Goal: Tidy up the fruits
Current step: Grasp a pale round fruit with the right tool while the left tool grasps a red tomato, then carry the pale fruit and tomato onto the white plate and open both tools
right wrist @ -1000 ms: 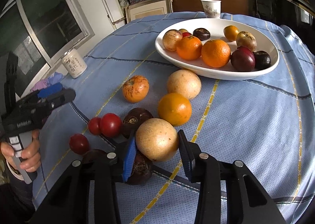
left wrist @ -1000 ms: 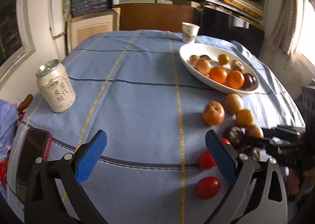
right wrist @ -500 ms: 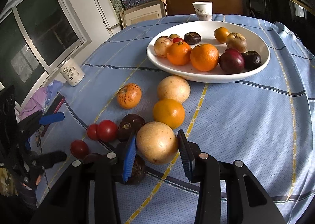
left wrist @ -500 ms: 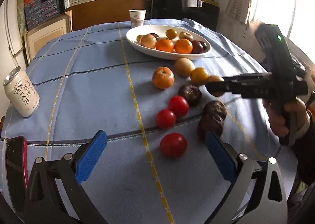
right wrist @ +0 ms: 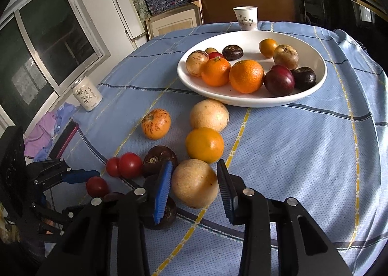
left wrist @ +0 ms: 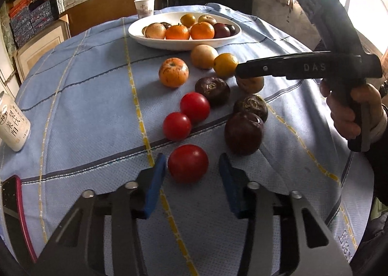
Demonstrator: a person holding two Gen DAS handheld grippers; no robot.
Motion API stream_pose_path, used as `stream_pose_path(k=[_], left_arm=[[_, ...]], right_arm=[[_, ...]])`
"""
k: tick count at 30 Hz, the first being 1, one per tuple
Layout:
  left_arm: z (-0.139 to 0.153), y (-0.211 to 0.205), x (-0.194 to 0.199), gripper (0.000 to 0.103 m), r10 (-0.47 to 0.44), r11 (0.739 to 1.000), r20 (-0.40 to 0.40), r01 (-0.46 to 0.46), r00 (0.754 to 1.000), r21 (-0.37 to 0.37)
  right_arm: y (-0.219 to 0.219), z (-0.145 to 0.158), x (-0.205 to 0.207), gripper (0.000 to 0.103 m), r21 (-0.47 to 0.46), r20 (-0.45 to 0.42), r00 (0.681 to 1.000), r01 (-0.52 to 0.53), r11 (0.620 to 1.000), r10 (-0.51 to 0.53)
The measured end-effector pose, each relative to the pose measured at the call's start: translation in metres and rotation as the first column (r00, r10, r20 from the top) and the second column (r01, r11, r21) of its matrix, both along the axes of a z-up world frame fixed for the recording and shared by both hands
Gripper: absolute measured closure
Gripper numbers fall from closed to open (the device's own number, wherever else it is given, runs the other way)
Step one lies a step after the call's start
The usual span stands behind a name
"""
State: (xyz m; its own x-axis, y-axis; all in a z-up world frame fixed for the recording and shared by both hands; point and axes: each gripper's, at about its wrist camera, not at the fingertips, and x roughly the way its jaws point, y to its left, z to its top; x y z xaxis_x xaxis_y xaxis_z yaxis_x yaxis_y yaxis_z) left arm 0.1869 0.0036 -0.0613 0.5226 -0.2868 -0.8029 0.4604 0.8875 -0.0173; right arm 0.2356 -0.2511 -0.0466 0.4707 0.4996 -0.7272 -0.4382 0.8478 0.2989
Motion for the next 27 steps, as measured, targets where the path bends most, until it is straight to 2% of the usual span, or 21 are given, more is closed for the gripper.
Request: stream_pose_path(k=[10,15,21,25,27], left_arm=[[-0.002,0.001,0.004,0.071,0.009,1.0,-0.014,-0.009,1.0,-0.002],[-0.002,0.001,0.004,0.071,0.009,1.0,-0.014,-0.009,1.0,-0.001],[-0.002,0.001,0.004,0.072,0.009,1.0,-0.013,-0.009,1.0,-0.002],[0.002,0.003,0.003,0.072,0.011,1.0,0.0,-0.011,1.0,-0.013],[0.01,0.006,0.001,0.072,0.013,0.999,0.027,-0.011,1.0,-0.05]], right_arm=[[0.01,-0.005,-0.005,0.061,-0.046,0.006,1.0,-0.027,0.999,0.027],[0.013,-0.01,-0.003,0.057,-0.05,-0.031,0.998,-0.051,0.997,0.049],[0.015,-0.011,-0.005,0.06,-0.061,-0.031,0.998,-0.047,0.997,0.045],[0.008,-0.003,-0.005,0.06,-0.019,-0.011,0.999,-0.031,0.999,0.031],[0.001,0.005,-0.005,0.06,0.015,0.015,1.0,-0.01,1.0,0.01]])
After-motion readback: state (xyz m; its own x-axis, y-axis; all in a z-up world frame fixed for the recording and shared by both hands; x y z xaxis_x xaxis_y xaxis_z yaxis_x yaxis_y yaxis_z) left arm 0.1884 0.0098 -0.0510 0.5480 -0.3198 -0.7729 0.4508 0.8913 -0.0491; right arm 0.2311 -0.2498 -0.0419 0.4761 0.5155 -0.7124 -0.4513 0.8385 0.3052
